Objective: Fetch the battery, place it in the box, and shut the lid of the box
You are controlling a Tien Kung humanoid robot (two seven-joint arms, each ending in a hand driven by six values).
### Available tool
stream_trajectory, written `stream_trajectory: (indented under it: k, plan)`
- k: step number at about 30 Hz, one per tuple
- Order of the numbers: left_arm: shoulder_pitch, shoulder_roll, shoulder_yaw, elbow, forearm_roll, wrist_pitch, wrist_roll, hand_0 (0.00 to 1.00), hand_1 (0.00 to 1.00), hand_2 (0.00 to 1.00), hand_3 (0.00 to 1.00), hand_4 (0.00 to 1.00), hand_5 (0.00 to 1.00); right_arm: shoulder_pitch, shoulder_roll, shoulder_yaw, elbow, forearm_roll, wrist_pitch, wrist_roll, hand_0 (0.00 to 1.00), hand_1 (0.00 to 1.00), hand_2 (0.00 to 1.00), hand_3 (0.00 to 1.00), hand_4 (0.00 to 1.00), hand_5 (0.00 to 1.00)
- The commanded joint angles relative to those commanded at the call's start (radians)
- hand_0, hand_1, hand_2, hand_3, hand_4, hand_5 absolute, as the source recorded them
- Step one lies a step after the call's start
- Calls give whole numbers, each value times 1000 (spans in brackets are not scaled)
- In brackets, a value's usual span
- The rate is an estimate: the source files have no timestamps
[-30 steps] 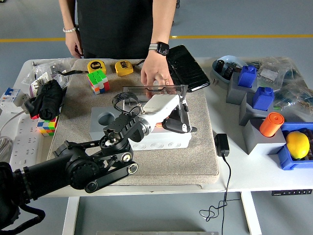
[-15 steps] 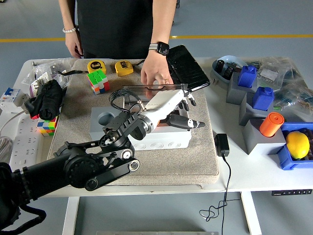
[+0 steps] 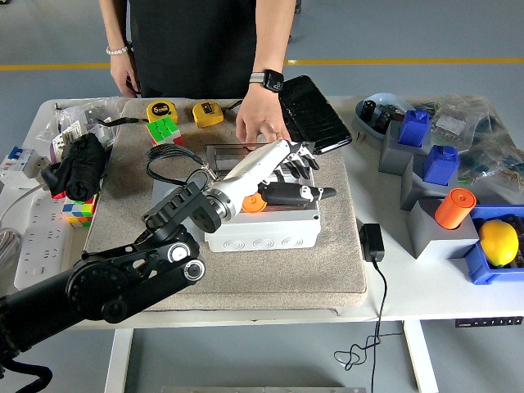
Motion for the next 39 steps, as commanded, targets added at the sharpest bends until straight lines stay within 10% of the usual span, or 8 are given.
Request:
stream_trajectory:
  k: [5,20,29,39]
  plan:
    - [69,86,-88,-111,-13,15,-21,290,505,497,508,998,589,-2,0,8,1,-5,0,0,728,695,689,701,998,574]
    - [215,278,-195,-204,106,-61,66,350,592,540,507,998,587,-3,-4,23,2,-13,0,1,728,695,690,702,998,574]
    - [200,275,-160,-213,126,-150,123,335,578,564,503,998,580,-3,-4,23,2,-11,1,2,728,695,690,702,998,574]
    - [148,208,-111,-159,188,-265,203,309,570,570,515,998,567,0,-5,15,6,-11,1,2,727,694,690,701,998,575]
